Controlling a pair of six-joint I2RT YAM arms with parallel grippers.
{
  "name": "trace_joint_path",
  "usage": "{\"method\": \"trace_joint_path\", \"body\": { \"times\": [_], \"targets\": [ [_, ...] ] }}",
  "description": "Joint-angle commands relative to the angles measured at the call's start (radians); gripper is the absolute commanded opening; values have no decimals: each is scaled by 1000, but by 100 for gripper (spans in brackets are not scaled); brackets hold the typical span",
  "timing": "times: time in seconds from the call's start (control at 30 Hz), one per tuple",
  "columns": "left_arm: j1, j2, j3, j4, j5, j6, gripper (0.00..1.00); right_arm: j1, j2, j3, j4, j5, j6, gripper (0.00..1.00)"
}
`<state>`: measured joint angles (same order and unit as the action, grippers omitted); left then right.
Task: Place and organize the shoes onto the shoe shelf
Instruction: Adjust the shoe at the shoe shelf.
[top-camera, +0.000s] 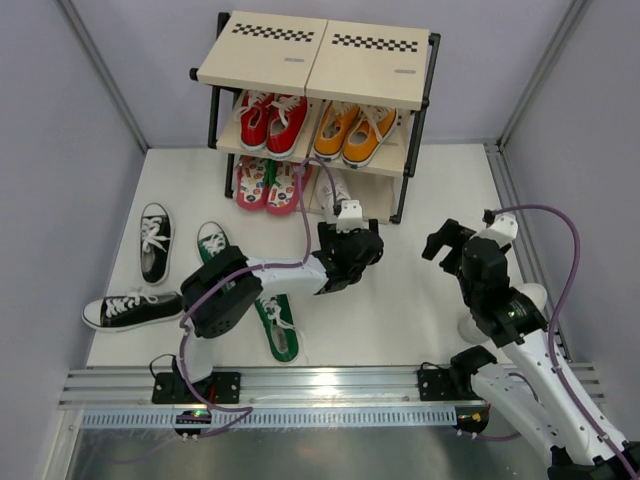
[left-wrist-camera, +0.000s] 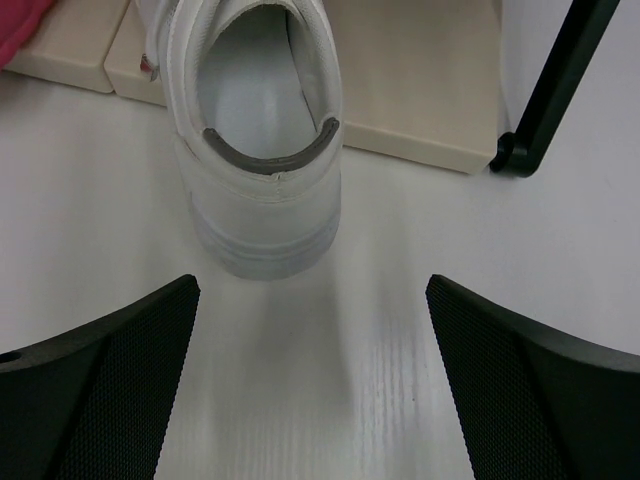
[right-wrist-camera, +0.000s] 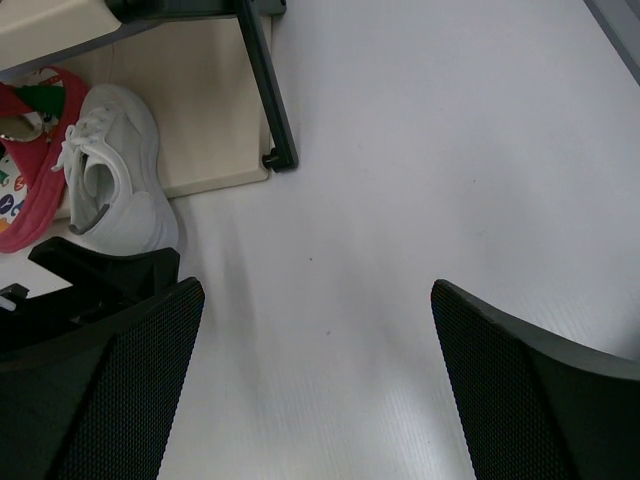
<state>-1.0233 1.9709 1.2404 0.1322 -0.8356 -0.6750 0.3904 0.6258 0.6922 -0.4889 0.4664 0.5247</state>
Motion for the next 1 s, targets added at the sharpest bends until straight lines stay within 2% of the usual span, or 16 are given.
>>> {"method": "trace_joint_path", "body": {
  "times": [0.0, 0.23, 0.37, 0.67, 0.83, 0.97],
  "targets": [
    [14, 34, 89, -75, -108, -98, 99, -2, -20, 41, -13, 28, -17, 99],
    [60, 69, 119, -186, -63, -202, 99, -2, -78, 44, -28, 47, -19, 100],
    [68, 106, 151, -209, -51, -189, 99, -2, -87, 40, -37, 49, -19, 100],
    [100, 140, 159, -140, -14, -124, 99, -2, -120, 32, -39, 69, -26, 100],
    [101, 140, 154, -59, -37, -64, 89, -2, -104, 30, -28, 55, -25, 99],
    [106, 121, 131, -5, -42, -20, 72, -2, -95, 27, -20, 49, -19, 99]
  ]
}}
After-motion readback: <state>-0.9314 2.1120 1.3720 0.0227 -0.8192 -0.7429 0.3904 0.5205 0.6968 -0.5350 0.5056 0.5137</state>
